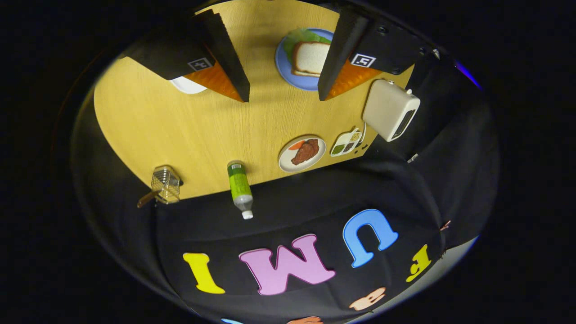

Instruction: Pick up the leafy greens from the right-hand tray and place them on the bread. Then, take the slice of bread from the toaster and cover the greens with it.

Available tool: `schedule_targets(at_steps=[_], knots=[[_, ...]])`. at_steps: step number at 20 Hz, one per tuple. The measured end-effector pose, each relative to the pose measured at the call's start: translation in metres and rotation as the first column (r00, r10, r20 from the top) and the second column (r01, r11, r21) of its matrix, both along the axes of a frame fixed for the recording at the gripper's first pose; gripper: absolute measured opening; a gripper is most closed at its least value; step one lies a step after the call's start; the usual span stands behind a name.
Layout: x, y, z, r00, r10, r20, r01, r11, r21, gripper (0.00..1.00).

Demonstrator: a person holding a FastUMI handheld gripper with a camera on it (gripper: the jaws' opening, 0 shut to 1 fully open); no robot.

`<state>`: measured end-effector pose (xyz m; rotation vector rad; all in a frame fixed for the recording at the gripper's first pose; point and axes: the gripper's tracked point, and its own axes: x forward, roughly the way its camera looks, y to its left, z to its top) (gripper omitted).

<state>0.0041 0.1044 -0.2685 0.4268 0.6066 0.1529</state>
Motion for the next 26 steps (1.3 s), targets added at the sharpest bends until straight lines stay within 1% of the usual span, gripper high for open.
schedule_targets(at_steps=[3, 6, 10, 14, 18, 26], knots=[[0.009, -0.014, 0.037, 0.995, -0.015, 0.099, 0.022, 0.998, -0.066, 0.99], [0.011, -0.02, 0.068, 0.982, -0.02, 0.189, 0.046, 0.99, -0.131, 0.99], [0.003, -0.026, 0.105, 0.959, -0.01, 0.283, 0.071, 0.976, -0.205, 0.99], [-0.011, -0.021, 0.131, 0.936, -0.006, 0.353, 0.097, 0.965, -0.242, 0.99], [-0.018, -0.014, 0.135, 0.927, -0.01, 0.374, 0.111, 0.962, -0.249, 0.98], [-0.017, -0.024, 0.127, 0.941, -0.037, 0.335, 0.119, 0.967, -0.227, 0.99]])
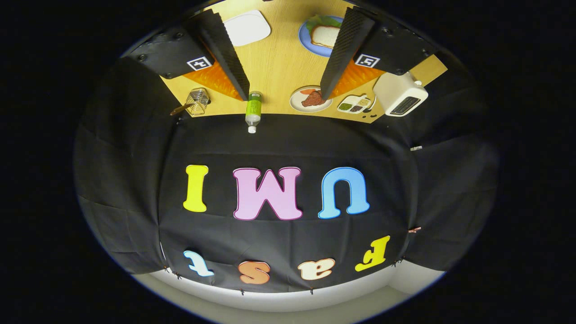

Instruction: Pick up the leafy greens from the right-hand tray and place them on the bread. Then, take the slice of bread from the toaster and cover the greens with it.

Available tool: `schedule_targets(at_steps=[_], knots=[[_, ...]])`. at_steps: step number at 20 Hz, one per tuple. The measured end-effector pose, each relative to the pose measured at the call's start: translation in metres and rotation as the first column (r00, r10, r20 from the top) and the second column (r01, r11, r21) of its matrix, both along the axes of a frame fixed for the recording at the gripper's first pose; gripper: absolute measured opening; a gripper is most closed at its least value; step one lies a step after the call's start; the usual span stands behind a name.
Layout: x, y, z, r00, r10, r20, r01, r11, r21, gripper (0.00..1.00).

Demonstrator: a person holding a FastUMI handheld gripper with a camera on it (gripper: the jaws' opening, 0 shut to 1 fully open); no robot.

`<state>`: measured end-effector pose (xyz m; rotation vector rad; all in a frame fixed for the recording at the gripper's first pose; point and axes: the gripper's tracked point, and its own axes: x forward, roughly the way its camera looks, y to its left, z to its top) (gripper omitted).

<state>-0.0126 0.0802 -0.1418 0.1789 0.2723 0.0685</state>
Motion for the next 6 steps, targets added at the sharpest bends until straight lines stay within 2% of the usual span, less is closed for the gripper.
schedule_targets(at_steps=[6], knots=[[0.003, -0.0045, 0.0003, 1.0, -0.002, -0.001, 0.002, 1.0, -0.01, 0.99]])
